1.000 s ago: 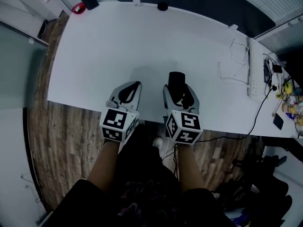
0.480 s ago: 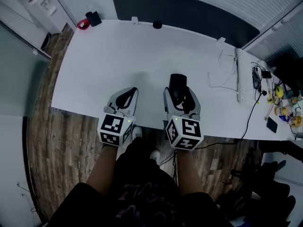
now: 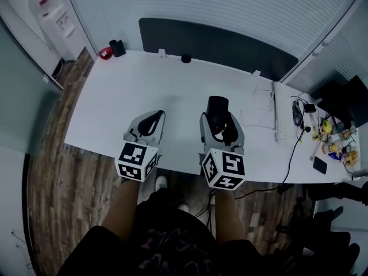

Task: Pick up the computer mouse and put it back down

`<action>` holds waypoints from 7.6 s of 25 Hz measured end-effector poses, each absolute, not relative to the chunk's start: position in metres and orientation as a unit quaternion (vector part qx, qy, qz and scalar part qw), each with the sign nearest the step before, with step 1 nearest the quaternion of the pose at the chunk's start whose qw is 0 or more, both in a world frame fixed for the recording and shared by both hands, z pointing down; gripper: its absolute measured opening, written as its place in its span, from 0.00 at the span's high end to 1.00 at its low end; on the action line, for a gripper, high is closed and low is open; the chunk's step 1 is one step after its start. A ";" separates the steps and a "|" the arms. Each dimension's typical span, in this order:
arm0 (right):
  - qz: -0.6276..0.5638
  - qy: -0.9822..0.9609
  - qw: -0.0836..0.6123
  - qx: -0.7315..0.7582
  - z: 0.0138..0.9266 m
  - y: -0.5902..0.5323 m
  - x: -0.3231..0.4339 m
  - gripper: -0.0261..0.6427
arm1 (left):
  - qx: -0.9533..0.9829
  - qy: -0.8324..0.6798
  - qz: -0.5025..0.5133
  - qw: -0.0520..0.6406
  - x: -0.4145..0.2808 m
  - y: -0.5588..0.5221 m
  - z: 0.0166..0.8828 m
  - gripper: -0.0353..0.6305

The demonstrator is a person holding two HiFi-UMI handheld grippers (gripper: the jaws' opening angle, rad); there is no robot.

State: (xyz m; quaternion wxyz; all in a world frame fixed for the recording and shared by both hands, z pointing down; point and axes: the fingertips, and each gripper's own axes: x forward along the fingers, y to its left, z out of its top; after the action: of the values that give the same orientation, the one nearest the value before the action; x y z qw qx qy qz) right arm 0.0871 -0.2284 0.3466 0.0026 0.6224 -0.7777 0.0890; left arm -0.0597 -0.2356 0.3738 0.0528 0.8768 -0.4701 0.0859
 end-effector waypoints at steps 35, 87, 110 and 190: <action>0.024 -0.783 -0.052 0.619 0.261 -0.170 0.136 0.50 | 0.879 -0.471 0.050 -0.062 -0.015 -0.188 0.260 0.95; 0.077 -0.786 0.006 0.614 0.321 -0.222 0.099 0.50 | 0.874 -0.480 0.075 0.003 -0.055 -0.240 0.314 0.95; 0.145 -0.787 0.063 0.597 0.411 -0.232 0.074 0.50 | 0.865 -0.482 0.119 0.073 -0.073 -0.250 0.400 0.95; 0.306 -0.725 0.212 0.579 0.612 -0.221 0.059 0.50 | 0.849 -0.439 0.204 0.213 -0.071 -0.250 0.575 0.95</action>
State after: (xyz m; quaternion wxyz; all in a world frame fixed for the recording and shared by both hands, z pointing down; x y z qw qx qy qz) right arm 0.0590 -0.2210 0.6123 0.2122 0.5789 -0.7254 0.3061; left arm -0.0708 -0.2504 0.5748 0.2127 0.8487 -0.4392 0.2038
